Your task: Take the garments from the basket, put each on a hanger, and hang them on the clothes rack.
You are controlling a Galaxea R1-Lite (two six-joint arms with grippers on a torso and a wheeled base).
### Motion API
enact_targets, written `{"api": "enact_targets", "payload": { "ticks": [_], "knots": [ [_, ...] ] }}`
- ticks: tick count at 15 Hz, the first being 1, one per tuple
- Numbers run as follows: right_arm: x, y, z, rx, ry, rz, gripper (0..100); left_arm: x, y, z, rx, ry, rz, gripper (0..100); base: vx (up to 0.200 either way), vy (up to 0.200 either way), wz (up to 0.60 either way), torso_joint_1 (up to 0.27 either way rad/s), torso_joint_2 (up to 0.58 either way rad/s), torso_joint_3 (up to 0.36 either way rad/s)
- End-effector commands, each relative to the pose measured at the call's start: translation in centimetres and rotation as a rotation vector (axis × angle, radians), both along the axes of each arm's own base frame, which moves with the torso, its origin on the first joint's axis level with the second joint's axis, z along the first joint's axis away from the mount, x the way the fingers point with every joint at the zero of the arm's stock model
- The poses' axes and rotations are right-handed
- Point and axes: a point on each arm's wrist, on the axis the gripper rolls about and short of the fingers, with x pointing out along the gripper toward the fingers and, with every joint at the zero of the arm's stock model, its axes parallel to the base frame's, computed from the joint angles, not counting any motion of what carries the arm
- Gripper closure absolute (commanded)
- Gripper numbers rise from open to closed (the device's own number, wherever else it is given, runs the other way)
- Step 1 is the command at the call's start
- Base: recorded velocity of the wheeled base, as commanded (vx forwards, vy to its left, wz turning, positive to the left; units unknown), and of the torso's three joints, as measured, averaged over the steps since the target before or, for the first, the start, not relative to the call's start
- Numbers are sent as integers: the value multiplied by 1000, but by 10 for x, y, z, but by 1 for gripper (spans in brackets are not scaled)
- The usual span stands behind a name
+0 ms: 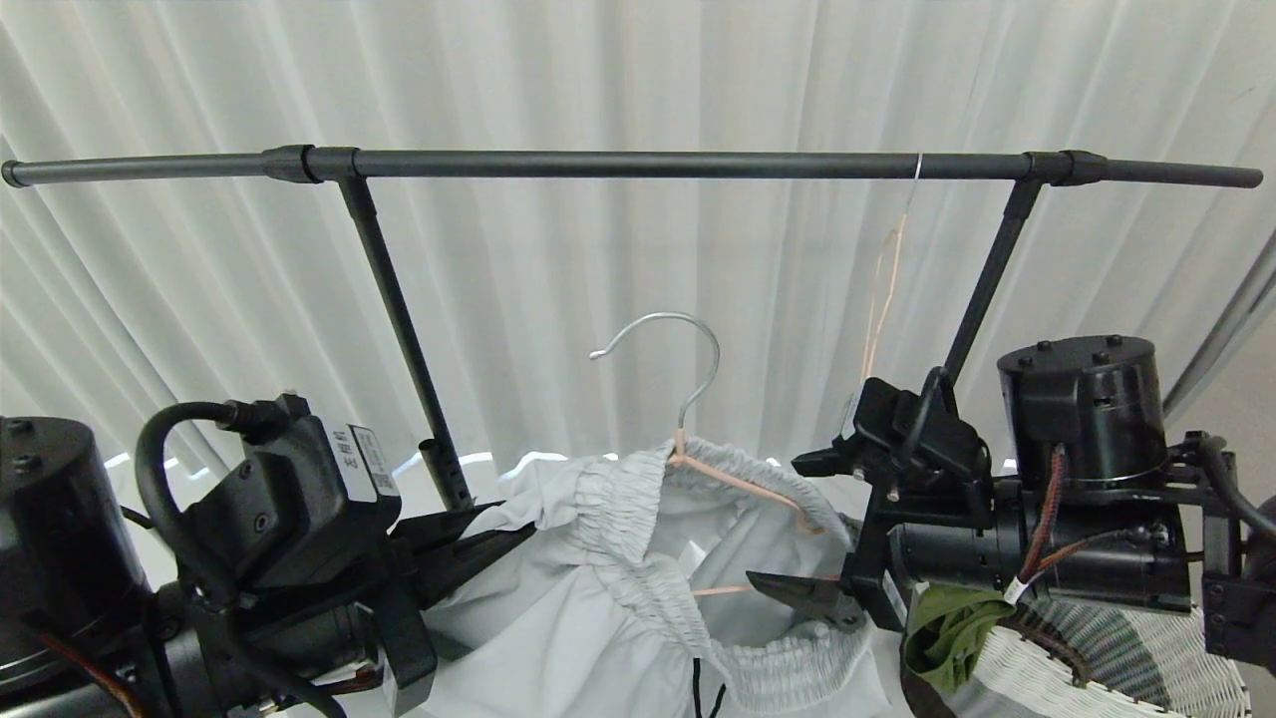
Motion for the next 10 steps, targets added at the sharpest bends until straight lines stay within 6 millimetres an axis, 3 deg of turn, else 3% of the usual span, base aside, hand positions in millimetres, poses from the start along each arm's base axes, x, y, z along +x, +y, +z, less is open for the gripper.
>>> {"api": "enact_targets", "payload": {
  "ticks": [1,10],
  "knots": [
    [6,-4,0,-3,-6,-22,0,4,-1,-2,6,11,-1,100,0,0,0,0,0,0],
    [18,12,-3,-22,-33,66,0,6,0,-3,2,19,-23,100,0,0,0,0,0,0]
  ]
}}
